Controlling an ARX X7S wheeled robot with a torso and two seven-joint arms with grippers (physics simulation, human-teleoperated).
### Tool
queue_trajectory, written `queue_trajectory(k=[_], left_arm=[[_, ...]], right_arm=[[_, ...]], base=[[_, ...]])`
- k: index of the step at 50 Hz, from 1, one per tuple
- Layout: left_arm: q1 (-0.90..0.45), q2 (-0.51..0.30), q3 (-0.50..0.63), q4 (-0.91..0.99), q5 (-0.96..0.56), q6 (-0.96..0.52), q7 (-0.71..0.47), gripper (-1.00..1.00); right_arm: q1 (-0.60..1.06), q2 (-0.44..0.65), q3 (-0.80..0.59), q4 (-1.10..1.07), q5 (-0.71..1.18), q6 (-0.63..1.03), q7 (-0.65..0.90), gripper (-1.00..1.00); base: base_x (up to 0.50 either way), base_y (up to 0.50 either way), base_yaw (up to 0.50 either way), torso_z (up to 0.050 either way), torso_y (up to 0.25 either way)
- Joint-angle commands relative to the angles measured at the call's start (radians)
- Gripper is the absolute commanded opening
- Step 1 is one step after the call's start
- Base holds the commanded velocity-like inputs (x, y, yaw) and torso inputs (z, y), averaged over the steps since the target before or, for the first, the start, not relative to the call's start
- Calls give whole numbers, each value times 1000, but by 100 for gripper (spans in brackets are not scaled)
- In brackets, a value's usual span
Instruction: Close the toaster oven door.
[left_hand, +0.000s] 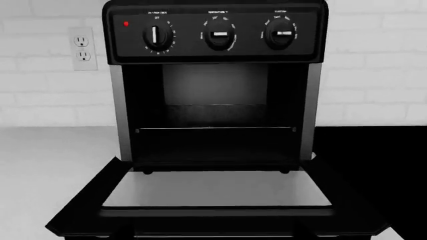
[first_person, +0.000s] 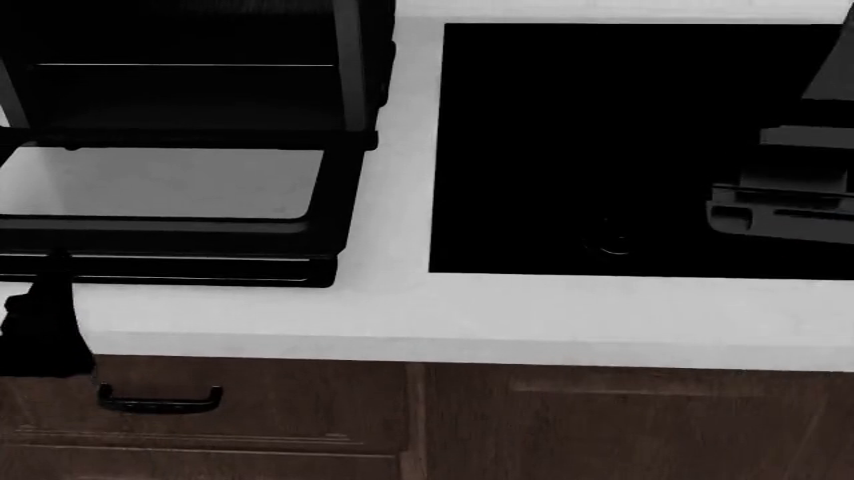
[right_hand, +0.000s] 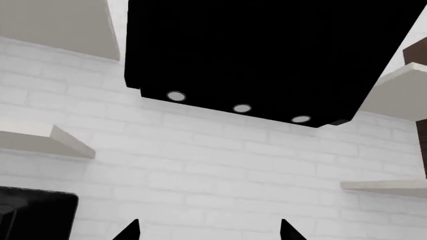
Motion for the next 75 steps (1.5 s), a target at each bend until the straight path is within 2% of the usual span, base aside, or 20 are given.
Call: queue_trajectory(k=[1,19,43,75], left_arm=[[-103,-48,-11,43,-55,-142,-5,100],[-77,-46,-5,32,-47,-80,8,100],[-57,-49,13,26,-39,-44,9,100],[-50,-46,4,25,-56,-34,0,100]], right_arm=[[166,165,71,-80,262,152,155,100],[97,213,3,-63,249,55,183,100],[75,246,15,-59,317,18,221,100],[108,315,-15,-62,409,23,298,100]], base=[[0,0,0,0,0],[0,500,0,0,0],[0,491,0,0,0],[448,0,0,0,0]])
